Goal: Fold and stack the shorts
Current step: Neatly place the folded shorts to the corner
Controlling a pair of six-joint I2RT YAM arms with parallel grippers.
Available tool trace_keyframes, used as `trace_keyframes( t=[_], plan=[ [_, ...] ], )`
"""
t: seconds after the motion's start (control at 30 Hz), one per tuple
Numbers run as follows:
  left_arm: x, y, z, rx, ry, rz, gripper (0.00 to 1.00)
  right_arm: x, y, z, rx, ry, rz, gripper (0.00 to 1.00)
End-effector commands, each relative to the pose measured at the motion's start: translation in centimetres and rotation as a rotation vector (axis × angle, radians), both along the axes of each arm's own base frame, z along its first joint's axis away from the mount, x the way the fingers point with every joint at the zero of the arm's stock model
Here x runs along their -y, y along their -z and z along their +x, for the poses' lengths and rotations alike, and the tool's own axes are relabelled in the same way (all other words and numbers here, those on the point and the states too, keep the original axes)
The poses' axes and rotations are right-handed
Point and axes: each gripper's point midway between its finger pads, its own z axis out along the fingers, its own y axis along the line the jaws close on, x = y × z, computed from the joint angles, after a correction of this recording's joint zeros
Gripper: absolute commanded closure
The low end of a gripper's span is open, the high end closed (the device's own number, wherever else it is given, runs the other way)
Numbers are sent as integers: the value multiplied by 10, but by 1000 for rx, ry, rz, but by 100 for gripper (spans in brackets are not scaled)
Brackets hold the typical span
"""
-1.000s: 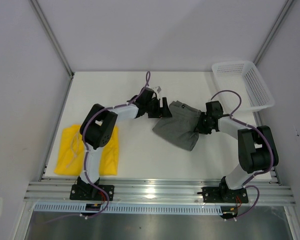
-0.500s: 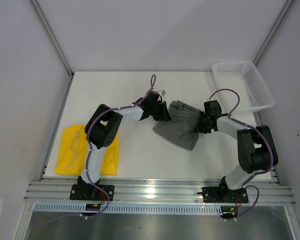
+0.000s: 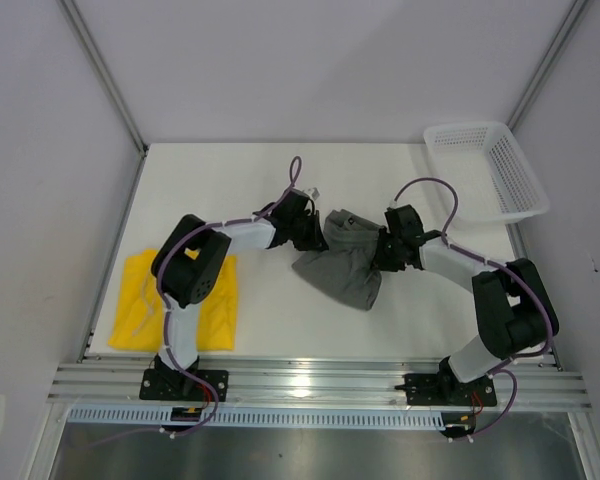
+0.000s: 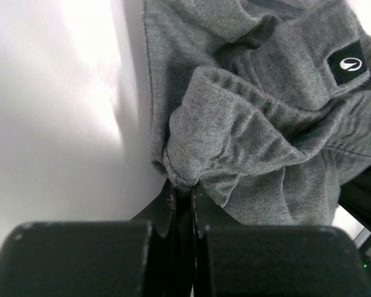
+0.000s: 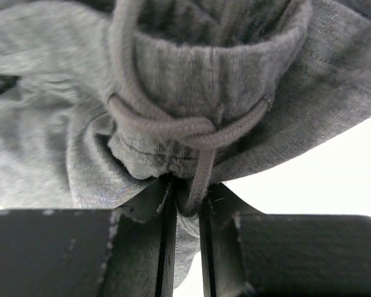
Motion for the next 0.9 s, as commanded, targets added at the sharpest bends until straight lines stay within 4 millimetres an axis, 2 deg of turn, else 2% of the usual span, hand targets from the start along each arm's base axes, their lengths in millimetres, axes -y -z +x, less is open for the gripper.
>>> trace_keyframes(
  t=[0.0, 0.03, 0.07, 0.1, 0.17, 0.2, 0.37, 0.47, 0.57, 0.6, 0.63, 0.77, 0.8, 0.83, 0.87],
  plan=[
    [-8, -28, -18, 3, -15, 2, 100, -27, -22, -7, 46, -53, 81, 100],
    [-18, -22, -27, -22, -35, 25, 100, -29, -21, -12, 43, -63, 87, 100],
    [-22, -26, -28, -10, -54, 33, 100, -30, -20, -15, 38, -64, 92, 100],
    [-31, -41, -22, 36, -98, 43, 100, -33, -19, -18, 35, -74, 99, 100],
    [-46, -37, -30, 21, -132, 79, 100, -35, -17, -19, 32, -78, 111, 100],
    [-51, -41, -30, 30, -147, 85, 100, -37, -17, -21, 30, -84, 115, 100],
    [-75, -39, -38, 37, -200, 157, 100, -54, -23, -27, 41, -115, 126, 100],
    [-86, -51, -40, 74, -232, 177, 100, -71, -30, -32, 55, -137, 141, 100],
    [-107, -69, -38, 118, -284, 243, 100, -92, -46, -34, 85, -160, 176, 100],
    [-113, -74, -37, 127, -300, 257, 100, -102, -56, -30, 105, -170, 194, 100],
    [-129, -80, -40, 119, -334, 297, 100, -108, -62, -31, 111, -176, 200, 100],
    [-167, -85, -45, 83, -401, 329, 100, -144, -94, -29, 189, -209, 242, 100],
    [-174, -97, -46, 100, -418, 307, 100, -156, -102, -32, 212, -228, 259, 100],
    [-184, -95, -51, 93, -432, 313, 100, -166, -116, -29, 241, -236, 281, 100],
    [-195, -99, -51, 96, -457, 311, 100, -173, -119, -28, 246, -239, 284, 100]
  ],
)
